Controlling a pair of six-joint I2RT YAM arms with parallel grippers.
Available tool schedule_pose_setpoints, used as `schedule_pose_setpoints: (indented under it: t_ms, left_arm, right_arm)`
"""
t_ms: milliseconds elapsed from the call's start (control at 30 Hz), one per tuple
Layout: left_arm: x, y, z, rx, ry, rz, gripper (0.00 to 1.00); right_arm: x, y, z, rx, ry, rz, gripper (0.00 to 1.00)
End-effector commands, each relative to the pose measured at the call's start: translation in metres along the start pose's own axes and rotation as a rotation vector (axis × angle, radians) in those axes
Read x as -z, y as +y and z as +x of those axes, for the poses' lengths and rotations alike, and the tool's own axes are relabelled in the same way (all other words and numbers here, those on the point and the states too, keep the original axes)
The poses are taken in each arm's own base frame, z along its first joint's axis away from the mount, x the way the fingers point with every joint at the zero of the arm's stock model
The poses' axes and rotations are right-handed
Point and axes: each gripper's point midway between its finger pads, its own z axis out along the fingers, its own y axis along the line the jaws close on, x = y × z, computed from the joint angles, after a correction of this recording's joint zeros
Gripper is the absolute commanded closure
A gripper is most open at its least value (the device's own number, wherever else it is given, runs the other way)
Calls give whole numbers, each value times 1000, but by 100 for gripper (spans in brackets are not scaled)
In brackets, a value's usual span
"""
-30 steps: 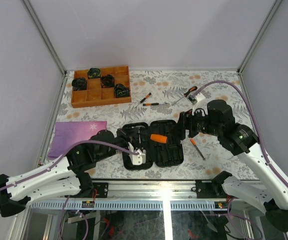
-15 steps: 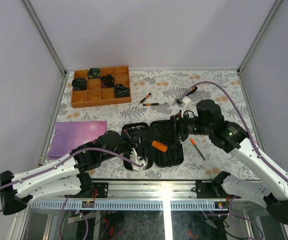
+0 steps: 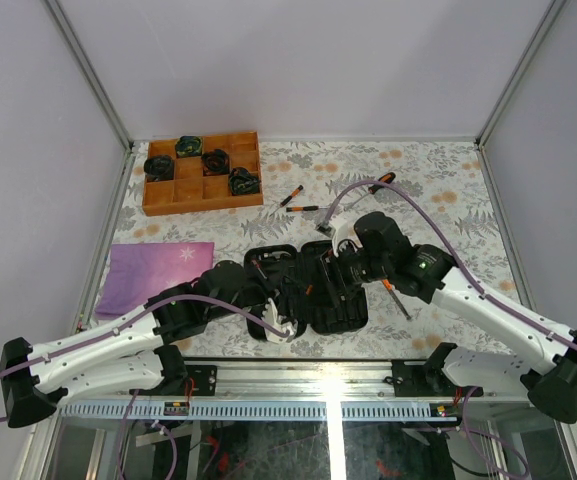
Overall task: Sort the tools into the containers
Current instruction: Pick up the screwdriver from the center of the board.
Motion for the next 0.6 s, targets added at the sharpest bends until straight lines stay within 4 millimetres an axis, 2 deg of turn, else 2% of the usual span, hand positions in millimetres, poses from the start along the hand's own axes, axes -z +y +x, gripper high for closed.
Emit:
schedule_pose_setpoints:
  t_ms: [0,67,133,200,300,433,567]
  left_arm:
    - [2,21,-7,-6,-29,-79,100]
    - [3,21,-7,-2,-29,-79,100]
    - [3,19,-5,4,-24,-79,100]
    - [4,19,-4,9,-19,-86,95]
    - [5,18,-3,18,-13,-102,89]
    - [8,18,-10,38,-56,-111,82]
    - [10,15,-13,61,-75,-94,65]
  right_arm:
    - [-7,7,-7,64,-16,-30,37]
    - [-10,8,-7,67,-11,-36,42]
    - [-11,8,-6,71,-10,-40,53]
    - [-10,7,-7,73,-13,-36,66]
    - [-8,5,-9,80,-25,-17,78]
    - [-3,-5,-19,82,-84,64,88]
    - [7,-20,-35,55,-189,179,96]
